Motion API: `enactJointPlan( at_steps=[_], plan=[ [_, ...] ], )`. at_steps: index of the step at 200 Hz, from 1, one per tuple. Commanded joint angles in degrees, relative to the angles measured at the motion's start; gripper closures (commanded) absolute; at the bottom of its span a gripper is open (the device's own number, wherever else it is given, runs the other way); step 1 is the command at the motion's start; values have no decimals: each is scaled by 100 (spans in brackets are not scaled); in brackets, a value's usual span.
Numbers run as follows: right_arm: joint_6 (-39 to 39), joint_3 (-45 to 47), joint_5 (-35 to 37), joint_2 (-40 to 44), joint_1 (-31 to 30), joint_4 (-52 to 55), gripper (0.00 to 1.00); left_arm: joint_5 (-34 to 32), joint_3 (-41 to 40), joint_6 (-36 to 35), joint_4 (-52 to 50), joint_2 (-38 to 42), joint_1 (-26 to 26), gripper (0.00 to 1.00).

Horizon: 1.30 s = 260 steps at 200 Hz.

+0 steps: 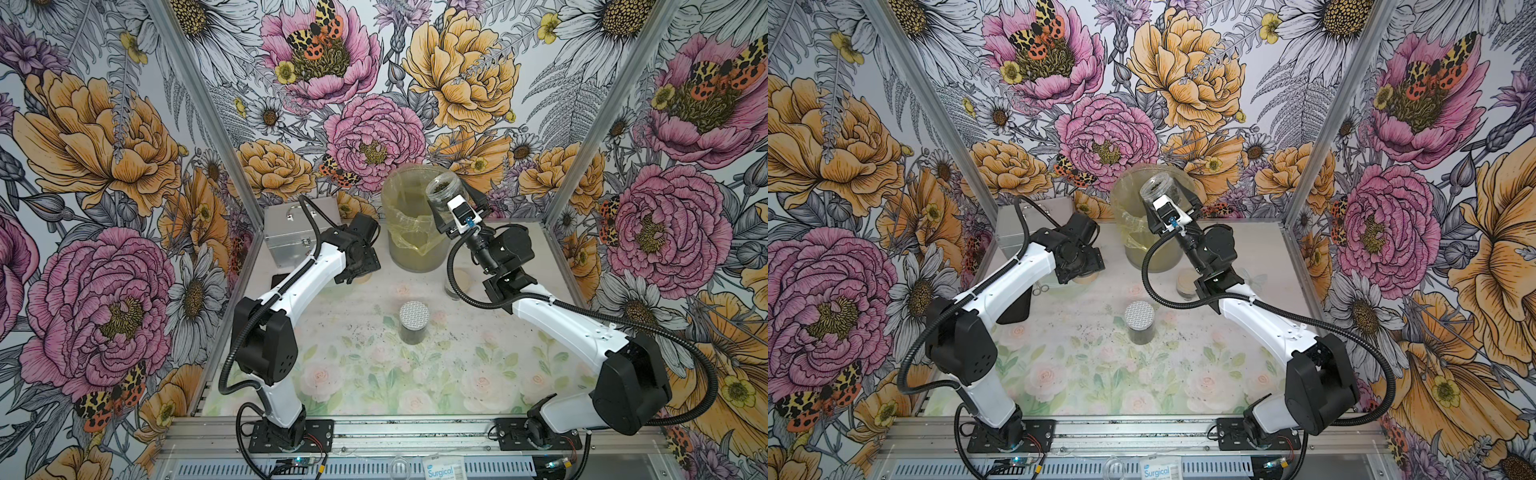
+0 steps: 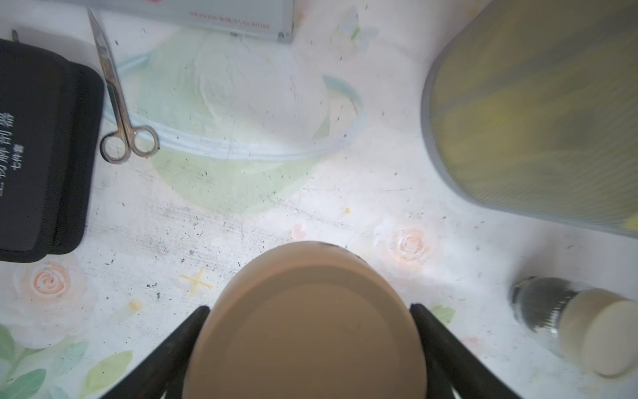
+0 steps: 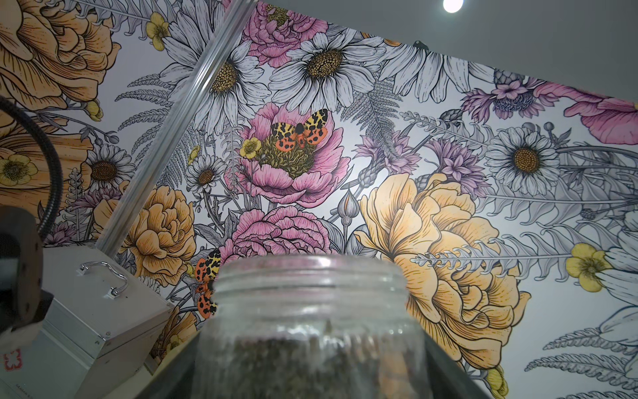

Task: Empty moldy tea leaves from jars
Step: Place the lid at the center of the board.

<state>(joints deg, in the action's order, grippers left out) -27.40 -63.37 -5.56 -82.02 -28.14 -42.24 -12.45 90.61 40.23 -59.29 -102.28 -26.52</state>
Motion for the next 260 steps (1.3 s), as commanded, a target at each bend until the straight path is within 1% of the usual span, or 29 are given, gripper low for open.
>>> enactJointPlan(
  at_steps=[1, 12, 15, 23, 63, 91, 101, 125, 156, 177, 197, 211, 221, 260],
  plan=[
    [129, -176, 99, 278, 50, -120, 93, 260, -337, -172, 604, -122, -54, 100],
    [128, -152, 99, 308, 54, -107, 93, 346, -559, -215, 850, -144, -87, 100],
    [137, -149, 99, 312, 47, -101, 93, 359, -615, -229, 924, -339, -90, 100],
    [132, -132, 99, 326, 56, -92, 93, 414, -764, -267, 1098, -440, -119, 100],
    [142, -99, 88, 367, 71, -30, 93, 471, -1330, -387, 1785, -730, -194, 100],
    [146, -98, 90, 387, 81, 4, 93, 326, -1547, -449, 1996, -932, -271, 100],
    [139, -88, 88, 389, 81, 11, 93, 266, -1621, -506, 2114, -959, -310, 98],
    [152, -78, 90, 405, 73, 15, 93, 218, -1703, -559, 2211, -1067, -358, 84],
    [163, -87, 80, 414, 83, 58, 93, 183, -1755, -616, 2211, -1119, -357, 58],
    [163, -98, 80, 415, 83, 84, 93, 146, -1749, -670, 2202, -1041, -362, 45],
    [203, -114, 73, 397, 85, 95, 93, 140, -1724, -700, 2178, -937, -351, 22],
    [226, -121, 73, 381, 89, 107, 93, 112, -1711, -719, 2161, -851, -356, 12],
    [239, -120, 79, 386, 85, 115, 93, 85, -1697, -719, 2142, -776, -351, 2],
    [302, -142, 77, 388, 89, 171, 93, 86, -1627, -751, 2057, -484, -294, 1]
  ],
)
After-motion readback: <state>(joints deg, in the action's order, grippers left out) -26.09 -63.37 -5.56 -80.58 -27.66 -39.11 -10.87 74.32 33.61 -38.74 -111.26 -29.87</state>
